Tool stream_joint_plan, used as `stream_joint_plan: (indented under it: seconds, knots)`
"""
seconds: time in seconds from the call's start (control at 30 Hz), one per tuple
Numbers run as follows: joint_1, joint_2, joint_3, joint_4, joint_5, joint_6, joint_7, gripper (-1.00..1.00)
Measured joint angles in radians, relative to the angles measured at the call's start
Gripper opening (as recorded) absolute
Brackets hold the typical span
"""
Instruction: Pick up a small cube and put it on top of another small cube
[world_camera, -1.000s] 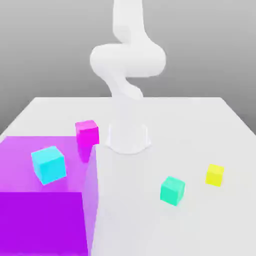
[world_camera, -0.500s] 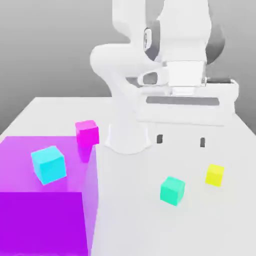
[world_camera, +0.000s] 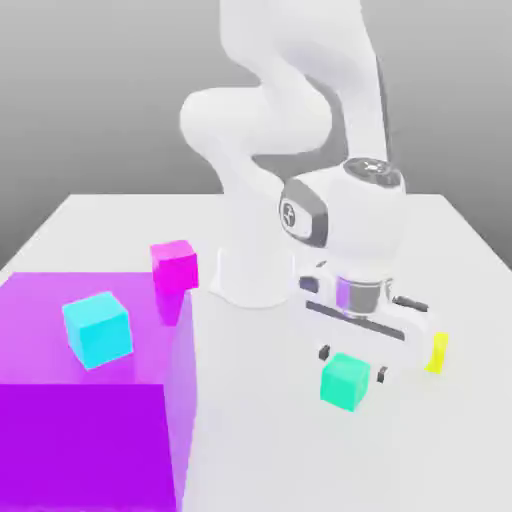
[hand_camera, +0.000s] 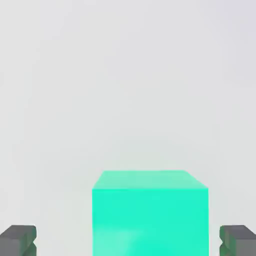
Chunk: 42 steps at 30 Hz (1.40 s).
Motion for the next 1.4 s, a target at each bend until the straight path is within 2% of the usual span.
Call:
stream_joint_plan:
  seconds: [0.13,0.17,0.37,0.47,0.57,0.73,0.87,1.0,1.4]
  knots:
    - [0.132,0.074,-0.157,0.010,-0.088,0.063,0.062,0.00]
    - [0.149,0.083,-0.177,0.011,-0.095,0.071,0.067,-1.00]
    - [0.158,0.088,-0.186,0.011,-0.099,0.078,0.070,-1.00]
    - [0.105,0.053,-0.123,0.008,-0.065,0.048,0.048,-1.00]
    - [0.026,0.000,-0.020,-0.001,0.020,0.005,-0.014,-1.00]
    - [-0.048,-0.096,0.112,-0.023,0.232,-0.064,-0.167,-1.00]
    - [-0.019,-0.170,0.129,-0.041,0.377,-0.120,-0.273,-1.00]
    - [0.015,-0.237,0.123,-0.055,0.459,-0.174,-0.319,-1.00]
    - [0.241,-0.379,0.348,0.024,0.622,-0.377,0.018,-1.00]
